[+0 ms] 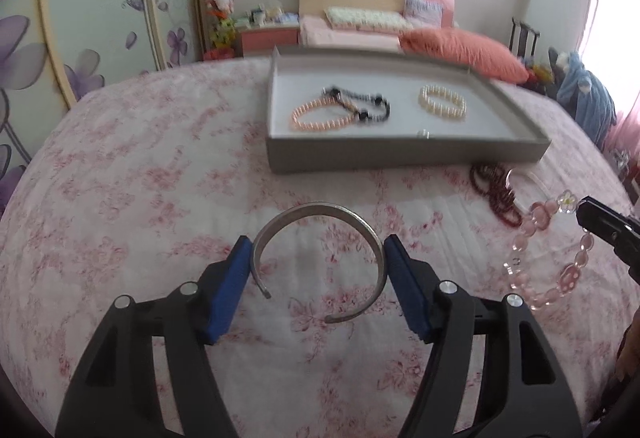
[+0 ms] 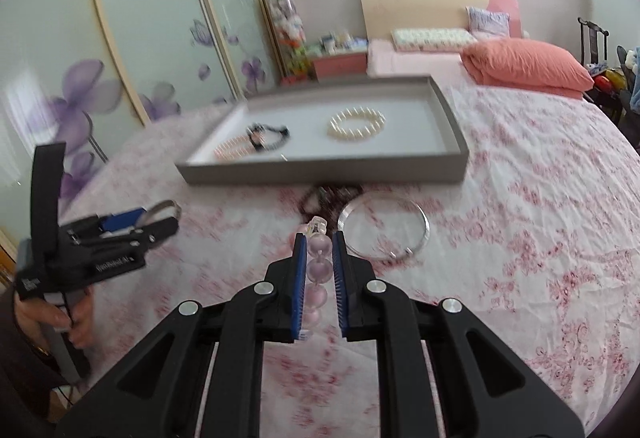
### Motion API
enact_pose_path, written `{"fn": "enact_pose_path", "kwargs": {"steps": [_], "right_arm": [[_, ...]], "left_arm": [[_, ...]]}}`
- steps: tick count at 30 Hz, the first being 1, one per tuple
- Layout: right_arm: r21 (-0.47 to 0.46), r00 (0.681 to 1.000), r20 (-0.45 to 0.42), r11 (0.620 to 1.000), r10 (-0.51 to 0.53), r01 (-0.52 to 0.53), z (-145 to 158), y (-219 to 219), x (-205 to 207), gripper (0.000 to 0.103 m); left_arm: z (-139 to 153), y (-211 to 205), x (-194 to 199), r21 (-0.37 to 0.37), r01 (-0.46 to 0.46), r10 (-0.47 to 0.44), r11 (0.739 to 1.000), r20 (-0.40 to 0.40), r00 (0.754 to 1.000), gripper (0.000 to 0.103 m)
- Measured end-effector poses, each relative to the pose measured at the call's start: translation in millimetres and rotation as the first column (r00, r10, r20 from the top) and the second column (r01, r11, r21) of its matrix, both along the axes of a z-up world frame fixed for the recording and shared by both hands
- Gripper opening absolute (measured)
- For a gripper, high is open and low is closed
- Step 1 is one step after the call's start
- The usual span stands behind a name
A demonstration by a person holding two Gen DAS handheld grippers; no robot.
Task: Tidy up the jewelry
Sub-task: 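Grasp the silver cuff bangle with the left tool while the right tool lifts the pink bracelet, then place the cuff bangle in the tray with the left tool while the right tool places the pink bracelet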
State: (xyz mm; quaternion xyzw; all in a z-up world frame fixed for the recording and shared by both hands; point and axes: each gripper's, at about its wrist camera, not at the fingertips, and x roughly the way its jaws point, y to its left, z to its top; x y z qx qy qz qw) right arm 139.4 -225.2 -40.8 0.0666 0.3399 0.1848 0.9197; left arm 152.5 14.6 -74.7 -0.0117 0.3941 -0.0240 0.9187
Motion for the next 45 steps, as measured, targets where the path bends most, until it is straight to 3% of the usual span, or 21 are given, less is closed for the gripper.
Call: {"fn": "enact_pose_path", "kwargs": {"steps": [10, 24, 37, 45], "right_arm": [[0.085, 0.997, 0.083, 0.996, 0.004, -0.011, 19, 6, -13, 0.014], [0.109, 0.978, 0.202, 0.994, -0.048, 0.027, 44, 6, -26, 0.014], [0.046, 0.9, 0.417, 0.992, -0.128, 0.119, 80, 11, -38, 0.014], [0.01, 0.847, 0.507, 0.984, -0.159, 0.179, 93, 16, -34, 0.014]], "left_arm": [[29, -8, -32, 0.004, -0.021, 0.02, 1.0, 0.174, 0.985, 0.066], [60, -25, -59, 0.054, -0.018, -0.003, 0.998, 0.361, 0.933, 0.066], [89, -40, -74, 0.104, -0.057, -0.002, 0.993, 0.492, 0.87, 0.066], [104, -47, -67, 0.103, -0.069, 0.006, 0.992, 0.52, 0.854, 0.066]]}}
